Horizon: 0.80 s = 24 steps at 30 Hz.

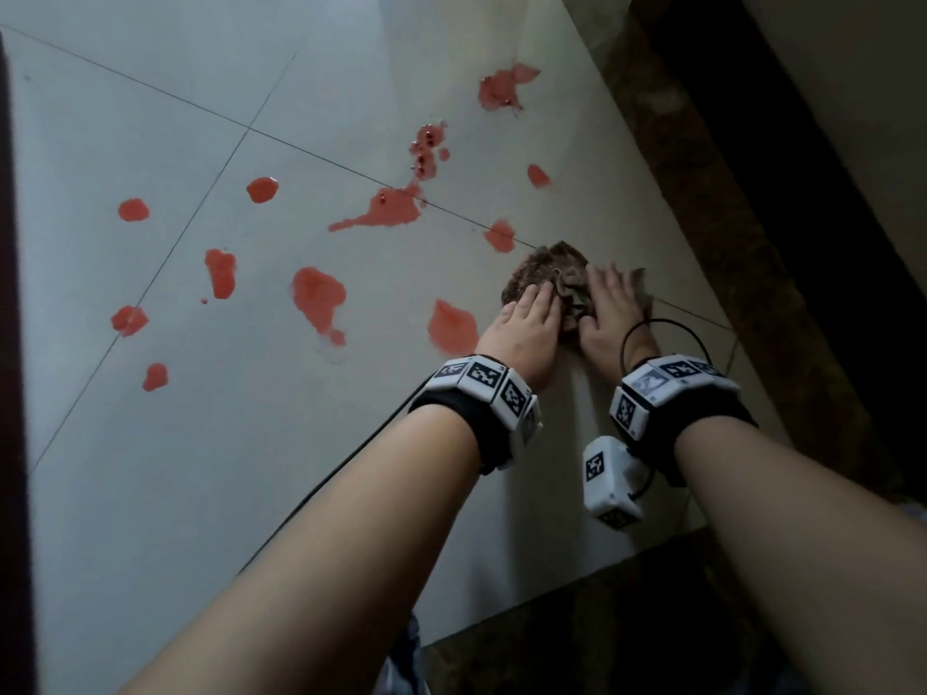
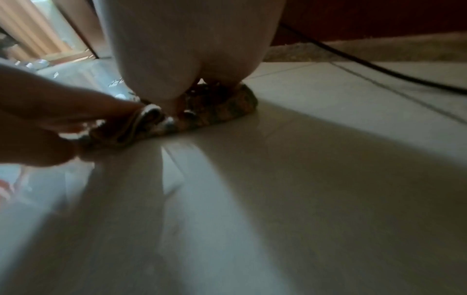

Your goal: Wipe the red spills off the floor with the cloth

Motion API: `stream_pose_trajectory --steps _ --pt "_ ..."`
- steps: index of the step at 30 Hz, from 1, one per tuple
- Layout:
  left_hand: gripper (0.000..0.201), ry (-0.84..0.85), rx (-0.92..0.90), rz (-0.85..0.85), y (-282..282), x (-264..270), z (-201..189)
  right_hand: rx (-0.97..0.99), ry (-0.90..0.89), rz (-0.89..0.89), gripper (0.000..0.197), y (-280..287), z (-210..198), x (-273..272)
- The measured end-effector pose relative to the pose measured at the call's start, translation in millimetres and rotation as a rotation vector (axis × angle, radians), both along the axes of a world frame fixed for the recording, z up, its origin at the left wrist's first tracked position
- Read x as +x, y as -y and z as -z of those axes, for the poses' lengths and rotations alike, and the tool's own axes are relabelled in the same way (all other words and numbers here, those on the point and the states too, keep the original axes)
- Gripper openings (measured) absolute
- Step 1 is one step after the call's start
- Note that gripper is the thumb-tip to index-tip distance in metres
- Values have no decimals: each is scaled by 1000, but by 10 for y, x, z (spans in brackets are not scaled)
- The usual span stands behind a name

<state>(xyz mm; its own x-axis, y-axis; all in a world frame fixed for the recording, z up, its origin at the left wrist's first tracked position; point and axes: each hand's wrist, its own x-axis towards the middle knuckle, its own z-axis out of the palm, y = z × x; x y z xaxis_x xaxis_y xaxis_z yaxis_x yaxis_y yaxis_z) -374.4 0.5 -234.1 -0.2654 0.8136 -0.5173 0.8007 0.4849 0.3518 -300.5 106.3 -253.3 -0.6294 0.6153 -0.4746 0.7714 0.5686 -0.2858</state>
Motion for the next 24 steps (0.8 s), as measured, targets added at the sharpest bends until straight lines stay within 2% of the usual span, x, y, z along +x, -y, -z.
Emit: stream_pose_trajectory --steps 3,11,17,24 --pt "63 -11 -15 28 11 -4 25 -5 91 -95 67 3 47 41" --pt "66 -69 -53 26 84 71 -45 -62 122 -197 79 53 3 -7" --pt "74 -175 -51 165 360 29 -75 -79 134 -278 75 205 -75 -28" --pt "57 -220 -25 213 576 -37 -149 -85 190 -336 73 445 -154 -81"
